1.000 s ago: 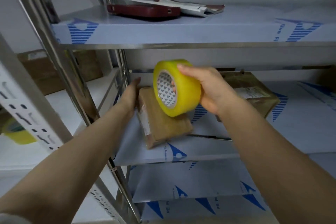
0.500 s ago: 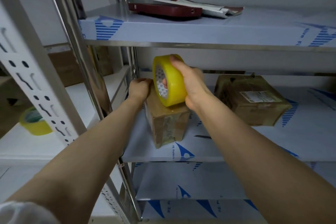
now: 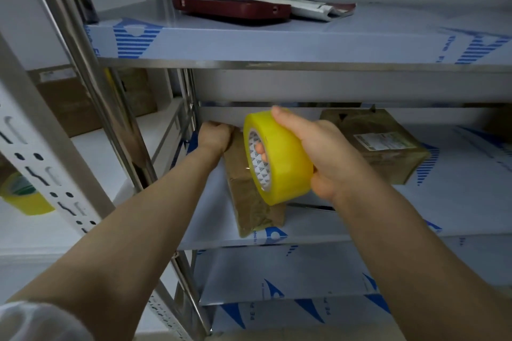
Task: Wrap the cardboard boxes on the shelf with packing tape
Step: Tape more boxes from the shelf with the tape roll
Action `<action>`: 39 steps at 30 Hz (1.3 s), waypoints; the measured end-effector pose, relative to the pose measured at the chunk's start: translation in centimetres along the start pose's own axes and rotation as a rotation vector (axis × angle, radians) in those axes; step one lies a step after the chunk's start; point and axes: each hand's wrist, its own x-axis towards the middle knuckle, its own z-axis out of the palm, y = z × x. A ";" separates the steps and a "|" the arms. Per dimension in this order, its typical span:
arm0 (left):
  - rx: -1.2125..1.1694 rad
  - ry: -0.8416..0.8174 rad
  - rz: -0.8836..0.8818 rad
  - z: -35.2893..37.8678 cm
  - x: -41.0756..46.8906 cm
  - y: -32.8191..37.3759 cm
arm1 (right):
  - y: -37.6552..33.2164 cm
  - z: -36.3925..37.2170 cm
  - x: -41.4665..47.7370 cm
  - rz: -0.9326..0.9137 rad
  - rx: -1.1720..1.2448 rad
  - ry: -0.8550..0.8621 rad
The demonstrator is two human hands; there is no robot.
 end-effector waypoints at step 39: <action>1.249 -0.395 0.268 4.5 -2.8 3.0 | 10.1 -1.3 -1.1 0.076 0.023 0.153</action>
